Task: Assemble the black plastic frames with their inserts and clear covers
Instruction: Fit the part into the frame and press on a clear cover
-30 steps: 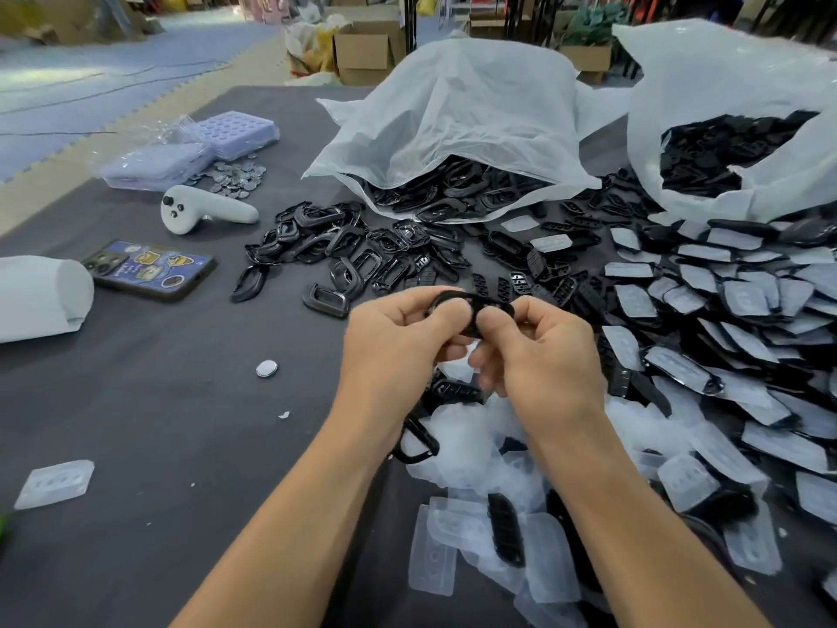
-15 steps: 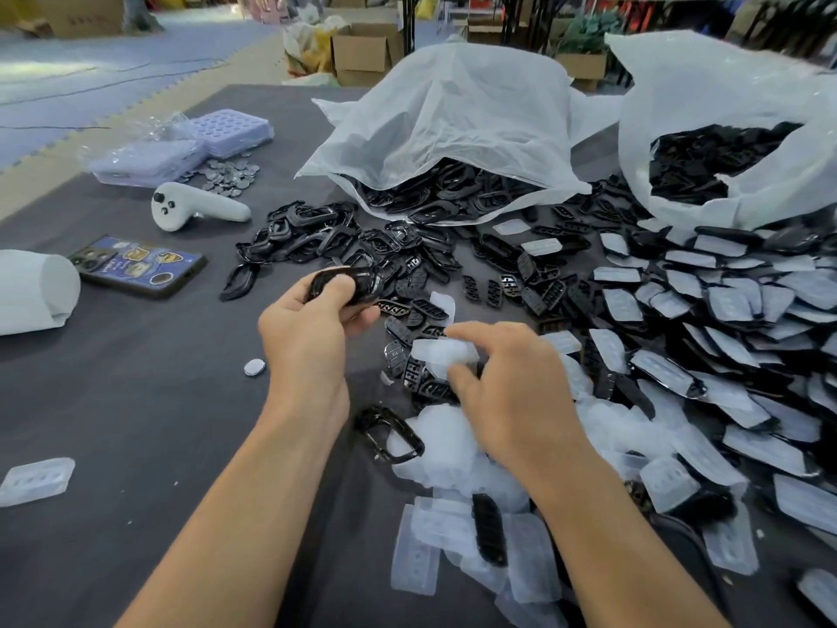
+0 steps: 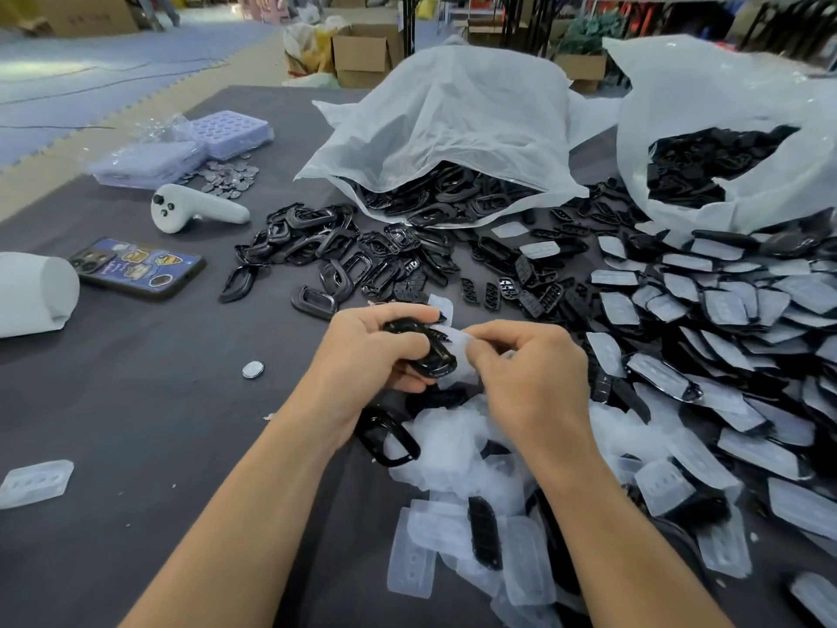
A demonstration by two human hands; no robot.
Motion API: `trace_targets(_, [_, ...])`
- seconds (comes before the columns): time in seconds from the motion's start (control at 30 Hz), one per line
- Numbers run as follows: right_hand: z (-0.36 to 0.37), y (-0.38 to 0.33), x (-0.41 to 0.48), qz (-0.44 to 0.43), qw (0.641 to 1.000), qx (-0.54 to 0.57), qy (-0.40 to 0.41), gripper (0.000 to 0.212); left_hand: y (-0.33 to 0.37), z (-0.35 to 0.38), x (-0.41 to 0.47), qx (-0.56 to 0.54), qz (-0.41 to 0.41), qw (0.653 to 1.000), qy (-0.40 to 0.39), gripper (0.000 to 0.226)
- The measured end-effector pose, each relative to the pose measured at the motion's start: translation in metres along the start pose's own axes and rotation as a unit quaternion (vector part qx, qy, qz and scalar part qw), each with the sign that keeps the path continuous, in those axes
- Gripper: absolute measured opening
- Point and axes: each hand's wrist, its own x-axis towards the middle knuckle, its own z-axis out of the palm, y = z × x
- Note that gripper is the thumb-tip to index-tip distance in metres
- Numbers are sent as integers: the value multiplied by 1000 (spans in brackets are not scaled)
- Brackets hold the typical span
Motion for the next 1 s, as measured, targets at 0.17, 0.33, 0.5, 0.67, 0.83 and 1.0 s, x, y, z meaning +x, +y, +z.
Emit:
trace_targets(0.17, [-1,0,5,45,995,93,-6,15,-6,5,1,34,1,998,-49,33])
trace_targets(0.33, [-5,-5,7,57,973,225,17,12,-10,7,5,27,33,998,42,28])
trace_targets(0.5, [-6,-15,2,116,930,341,-74,25,-9,8,3,-3,56,997,60,18])
trace_targets(0.67, [3,-18,-1,109,945,296,-87,28,-5,15,-4,-3,106,992,61,27])
trace_targets(0.83, [7,-15,0,96,952,286,-54,25,0,16,-7,-26,133,989,63,18])
trace_targets(1.0, [-1,-14,3,99,936,331,-60,19,-2,15,-4,-53,93,992,68,18])
